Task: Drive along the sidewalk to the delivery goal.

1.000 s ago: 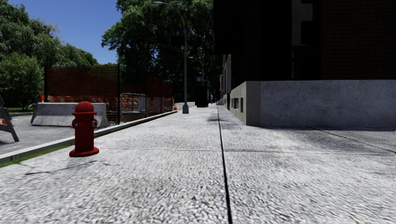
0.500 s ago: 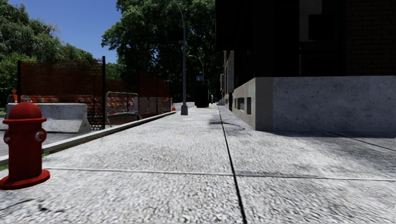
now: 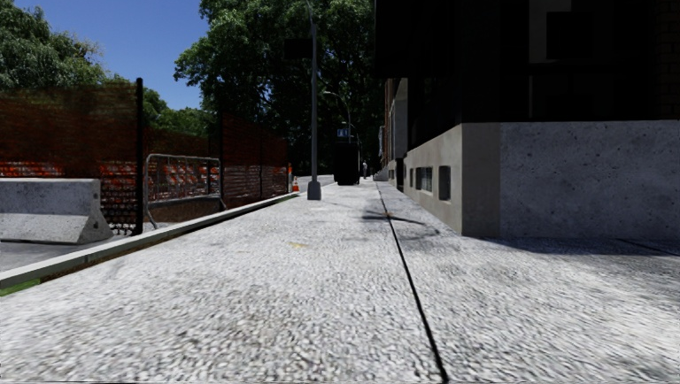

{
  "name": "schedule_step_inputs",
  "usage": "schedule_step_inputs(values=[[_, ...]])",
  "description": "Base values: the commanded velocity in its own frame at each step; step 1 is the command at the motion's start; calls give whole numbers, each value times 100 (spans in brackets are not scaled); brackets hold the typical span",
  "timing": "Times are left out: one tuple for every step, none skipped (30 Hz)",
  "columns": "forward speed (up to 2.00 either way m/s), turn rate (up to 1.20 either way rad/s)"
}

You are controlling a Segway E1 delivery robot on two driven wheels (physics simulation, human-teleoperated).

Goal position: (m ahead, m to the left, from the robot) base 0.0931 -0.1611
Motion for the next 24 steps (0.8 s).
schedule_step_inputs(values=[[200, 0], [200, 0], [200, 0], [200, 0], [200, 0], [200, 0], [200, 0], [200, 0], [200, 0], [200, 0], [198, 0], [179, 0], [143, 0], [0, 0], [0, 0], [0, 0], [0, 0], [0, 0], [0, 0], [0, 0], [0, 0], [0, 0], [0, 0], [0, 0]])
